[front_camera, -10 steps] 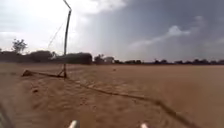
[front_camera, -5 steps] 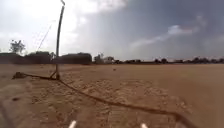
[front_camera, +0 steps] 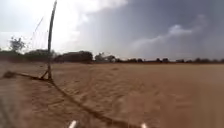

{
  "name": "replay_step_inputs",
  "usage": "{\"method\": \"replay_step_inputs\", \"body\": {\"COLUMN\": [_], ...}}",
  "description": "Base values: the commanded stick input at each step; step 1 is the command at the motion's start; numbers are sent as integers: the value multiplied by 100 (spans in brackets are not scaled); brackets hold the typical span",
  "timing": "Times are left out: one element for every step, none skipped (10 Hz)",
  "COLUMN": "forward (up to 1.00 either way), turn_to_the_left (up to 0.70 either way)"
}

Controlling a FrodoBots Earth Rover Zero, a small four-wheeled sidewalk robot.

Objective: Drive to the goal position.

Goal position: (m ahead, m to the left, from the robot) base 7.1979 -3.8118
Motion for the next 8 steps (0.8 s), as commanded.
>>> {"method": "replay_step_inputs", "body": {"forward": [100, 100, 100, 100, 100, 100, 100, 100], "turn_to_the_left": [0, 0, 0, 0, 0, 0, 0, 0]}}
